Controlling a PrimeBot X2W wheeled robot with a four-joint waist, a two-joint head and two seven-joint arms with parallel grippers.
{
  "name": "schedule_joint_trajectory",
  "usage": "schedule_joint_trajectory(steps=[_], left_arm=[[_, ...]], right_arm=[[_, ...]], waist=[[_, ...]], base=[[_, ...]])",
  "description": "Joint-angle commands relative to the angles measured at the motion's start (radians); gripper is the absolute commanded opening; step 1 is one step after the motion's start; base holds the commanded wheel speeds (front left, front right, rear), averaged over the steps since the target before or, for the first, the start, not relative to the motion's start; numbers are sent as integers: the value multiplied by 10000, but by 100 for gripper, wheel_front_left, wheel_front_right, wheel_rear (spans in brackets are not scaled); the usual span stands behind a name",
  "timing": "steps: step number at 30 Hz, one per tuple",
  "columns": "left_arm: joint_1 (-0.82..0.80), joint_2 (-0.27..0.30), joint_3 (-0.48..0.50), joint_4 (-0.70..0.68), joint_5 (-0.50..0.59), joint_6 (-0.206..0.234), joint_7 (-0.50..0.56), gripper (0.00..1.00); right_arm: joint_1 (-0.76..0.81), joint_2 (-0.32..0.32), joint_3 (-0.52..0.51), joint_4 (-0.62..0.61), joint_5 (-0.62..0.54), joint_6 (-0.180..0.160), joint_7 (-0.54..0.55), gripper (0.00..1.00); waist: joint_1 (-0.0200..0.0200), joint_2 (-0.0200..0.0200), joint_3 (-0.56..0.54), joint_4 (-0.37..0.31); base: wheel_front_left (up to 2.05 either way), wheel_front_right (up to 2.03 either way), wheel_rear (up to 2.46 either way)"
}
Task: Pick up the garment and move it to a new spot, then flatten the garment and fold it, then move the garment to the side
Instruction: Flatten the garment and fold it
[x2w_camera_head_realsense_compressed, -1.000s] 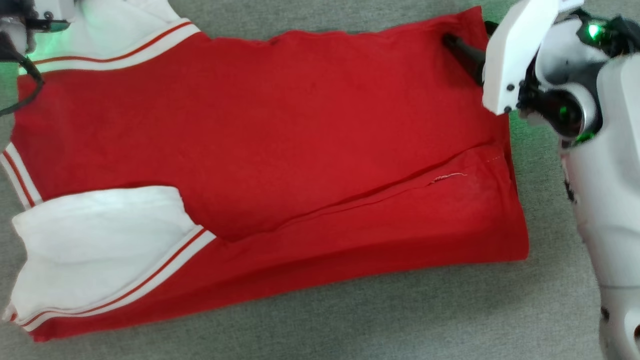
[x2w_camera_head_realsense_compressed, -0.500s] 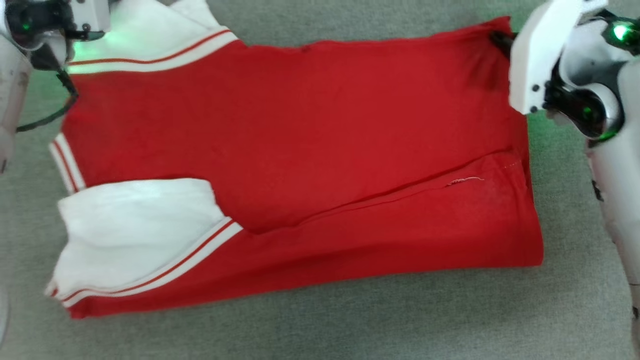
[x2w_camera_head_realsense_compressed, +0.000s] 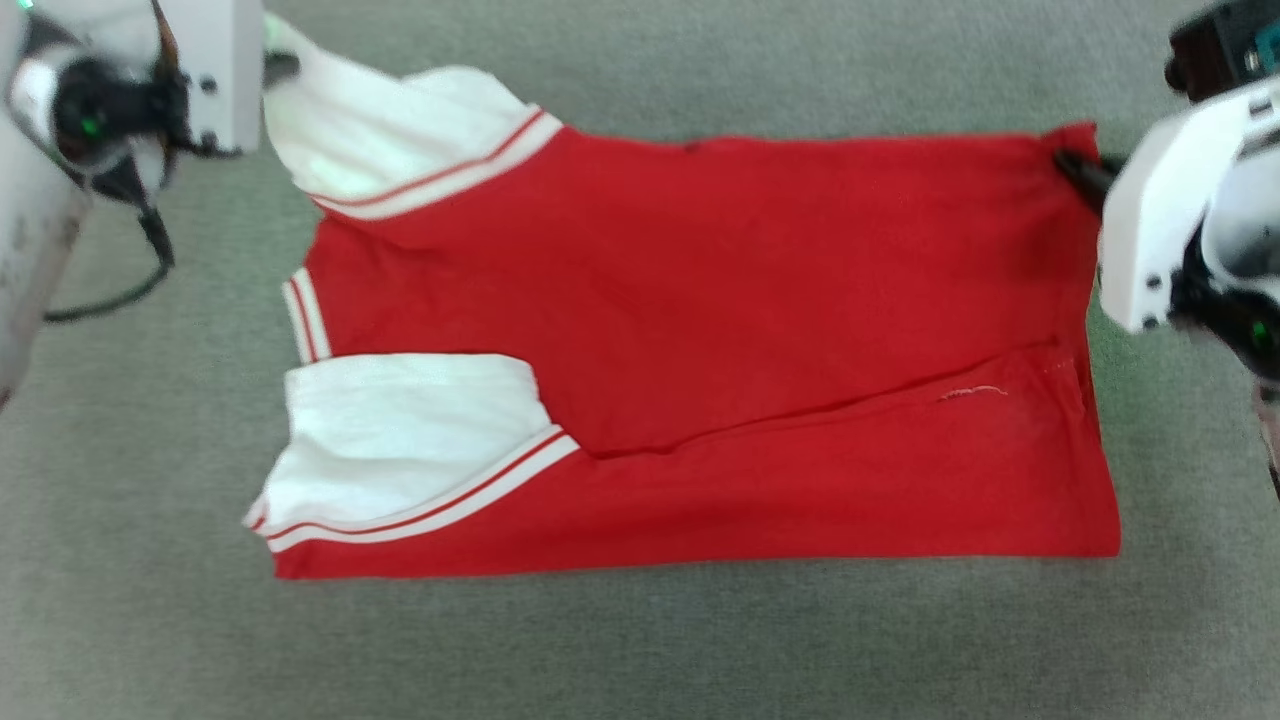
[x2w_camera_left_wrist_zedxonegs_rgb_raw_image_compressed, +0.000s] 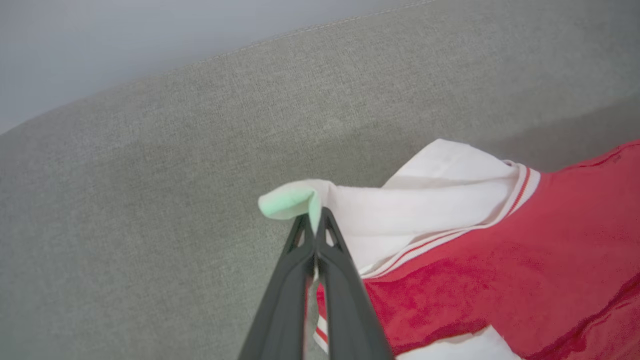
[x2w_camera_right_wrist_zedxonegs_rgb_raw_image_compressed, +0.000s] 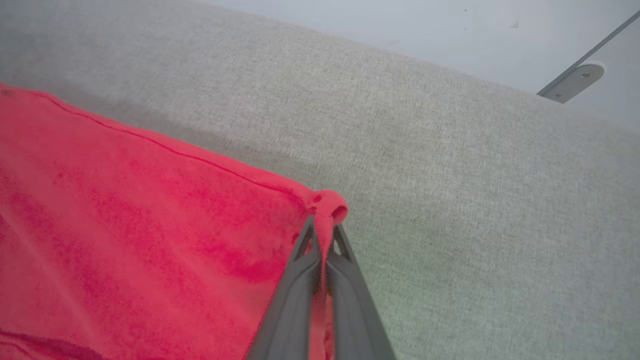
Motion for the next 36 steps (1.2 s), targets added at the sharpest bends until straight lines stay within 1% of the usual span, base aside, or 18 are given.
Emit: schedule_joint_trajectory(steps=[1, 3, 4, 6, 9, 12, 15, 18, 22, 23, 24, 25, 26, 27, 28, 31, 33, 36], left_arm=[[449, 161, -80, -461, -81, 74, 211, 0], [781, 402, -157, -1083, -124, 264, 374, 0], [781, 402, -157, -1083, -124, 264, 374, 0], [1265, 644, -241, -1862, -229, 513, 569, 0], [2060, 1082, -365, -3214, -461, 1067, 896, 0], [2938, 1585, -516, -4639, -715, 1724, 1196, 0], [3731, 1946, -668, -5770, -921, 2329, 1321, 0], [4387, 2118, -860, -6362, -1028, 2761, 1308, 0], [5022, 2000, -949, -6322, -1199, 2901, 1040, 0], [5058, 1964, -972, -6259, -1108, 2801, 888, 17], [5096, 1897, -914, -6160, -1079, 2770, 672, 31], [5197, 1834, -858, -6023, -1114, 2735, 475, 37], [5285, 1796, -858, -5934, -1104, 2670, 324, 50], [5355, 1757, -866, -5848, -1045, 2652, 175, 96], [5423, 1729, -850, -5797, -1052, 2599, 46, 100], [5642, 1674, -724, -5767, -1137, 2538, -395, 100], [5902, 1709, -583, -5798, -1263, 2597, -751, 100], [6184, 1800, -391, -6016, -1178, 2573, -1501, 100]], right_arm=[[607, -214, -137, -412, 157, -16, 239, 0], [1139, -415, -317, -843, 279, -16, 525, 0], [1139, -415, -317, -843, 279, -16, 525, 0], [1665, -544, -586, -1241, 359, -16, 775, 0], [2568, -653, -1017, -1760, 460, -16, 1156, 0], [3395, -585, -1477, -2168, 501, -16, 1514, 0], [4063, -422, -1843, -2328, 380, -16, 1750, 0], [4496, -172, -1995, -2225, 291, -16, 1900, 0], [4691, 154, -1949, -1909, 258, -16, 1775, 0], [4707, 199, -1932, -1794, 245, -16, 1707, 3], [4711, 239, -1881, -1714, 210, -16, 1629, 42], [4710, 297, -1847, -1633, 197, -16, 1552, 99], [4723, 338, -1828, -1556, 192, -16, 1518, 100], [4742, 369, -1814, -1516, 213, -16, 1460, 100], [4760, 399, -1831, -1503, 252, -16, 1413, 100], [4972, 460, -1877, -1533, 399, -16, 1422, 100], [5075, 481, -1967, -1652, 489, -16, 1379, 100], [5325, 493, -2201, -1814, 607, -16, 1418, 100]], waist=[[0, 0, -652, 548], [0, 0, -800, 660], [0, 0, -800, 660], [0, 0, -927, 765], [0, 0, -1083, 875], [0, 0, -1208, 936], [0, 0, -1332, 960], [0, 0, -1469, 944], [0, 0, -1643, 892], [0, 0, -1686, 882], [0, 0, -1740, 875], [0, 0, -1808, 864], [0, 0, -1874, 855], [0, 0, -1956, 856], [0, 0, -2037, 859], [0, 0, -2316, 906], [0, 0, -2507, 938], [0, 0, -2757, 1009]], base=[[0, 0, 0], [0, 0, 0], [0, 0, 0], [0, 0, 0], [0, 0, 0], [0, 0, 0], [0, 0, 0], [0, 0, 0], [0, 0, 0], [0, 0, 0], [0, 0, 0], [0, 0, 0], [0, 0, 0], [0, 0, 0], [0, 0, 0], [0, 0, 0], [0, 0, 0], [0, 0, 0]])
